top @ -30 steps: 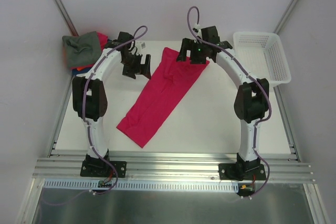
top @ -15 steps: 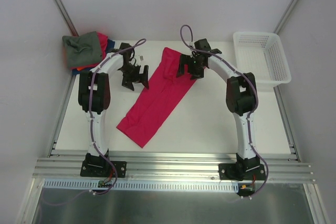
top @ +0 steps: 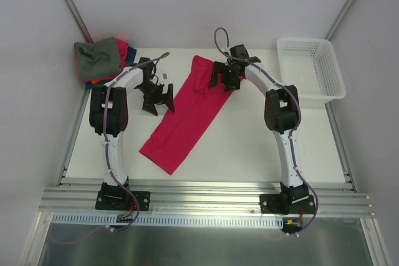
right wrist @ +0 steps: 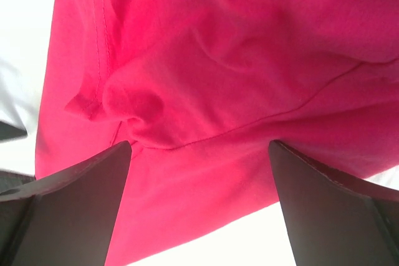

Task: Fold and stack the t-shirts
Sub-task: Rotate the tshirt 90 degrees

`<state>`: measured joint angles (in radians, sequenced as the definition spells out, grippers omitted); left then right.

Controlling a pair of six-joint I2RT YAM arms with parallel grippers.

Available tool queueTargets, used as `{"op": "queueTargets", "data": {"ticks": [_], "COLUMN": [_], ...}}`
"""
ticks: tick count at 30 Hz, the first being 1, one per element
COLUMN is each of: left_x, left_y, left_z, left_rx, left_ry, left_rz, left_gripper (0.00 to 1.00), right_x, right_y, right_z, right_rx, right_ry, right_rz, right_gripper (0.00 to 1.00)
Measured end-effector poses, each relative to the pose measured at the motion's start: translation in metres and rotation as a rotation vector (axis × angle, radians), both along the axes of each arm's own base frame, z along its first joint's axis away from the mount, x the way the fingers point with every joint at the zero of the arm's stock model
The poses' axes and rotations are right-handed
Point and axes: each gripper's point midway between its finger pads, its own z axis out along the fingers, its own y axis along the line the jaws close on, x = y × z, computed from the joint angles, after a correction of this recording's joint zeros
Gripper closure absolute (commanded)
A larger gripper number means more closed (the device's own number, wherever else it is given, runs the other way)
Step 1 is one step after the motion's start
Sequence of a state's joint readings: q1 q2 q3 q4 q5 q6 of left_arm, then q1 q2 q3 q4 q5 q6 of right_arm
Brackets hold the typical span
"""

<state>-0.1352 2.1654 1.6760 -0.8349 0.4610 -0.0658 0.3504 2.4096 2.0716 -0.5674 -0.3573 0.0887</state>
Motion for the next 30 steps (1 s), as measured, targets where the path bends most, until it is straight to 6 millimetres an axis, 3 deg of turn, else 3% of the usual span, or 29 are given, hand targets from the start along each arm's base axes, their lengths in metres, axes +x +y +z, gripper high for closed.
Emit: {"op": "queueTargets", "data": {"ticks": [11, 20, 30], "left_x": [-0.080, -0.145, -0.170], "left_y": [-0.007, -0.064, -0.052], "left_z": [0.000, 0.005, 0.002], "left_rx": [-0.033, -0.014, -0.004], "left_ry": [0.164, 0.166, 0.202], "left_rz": [-0.018, -0.256, -0.249], "left_gripper": [0.04, 0.03, 0.02], "right_x": [0.024, 0.041, 0.057], "right_y": [0.004, 0.001, -0.010], "right_z": [0.002, 0.004, 0.006], "right_rx": [0.033, 0.083, 0.112], "right_ry": [-0.036, -0.051, -0.063], "right_rz": [-0.025, -0.053, -0.093], "right_gripper": [0.02, 0.02, 0.02]}}
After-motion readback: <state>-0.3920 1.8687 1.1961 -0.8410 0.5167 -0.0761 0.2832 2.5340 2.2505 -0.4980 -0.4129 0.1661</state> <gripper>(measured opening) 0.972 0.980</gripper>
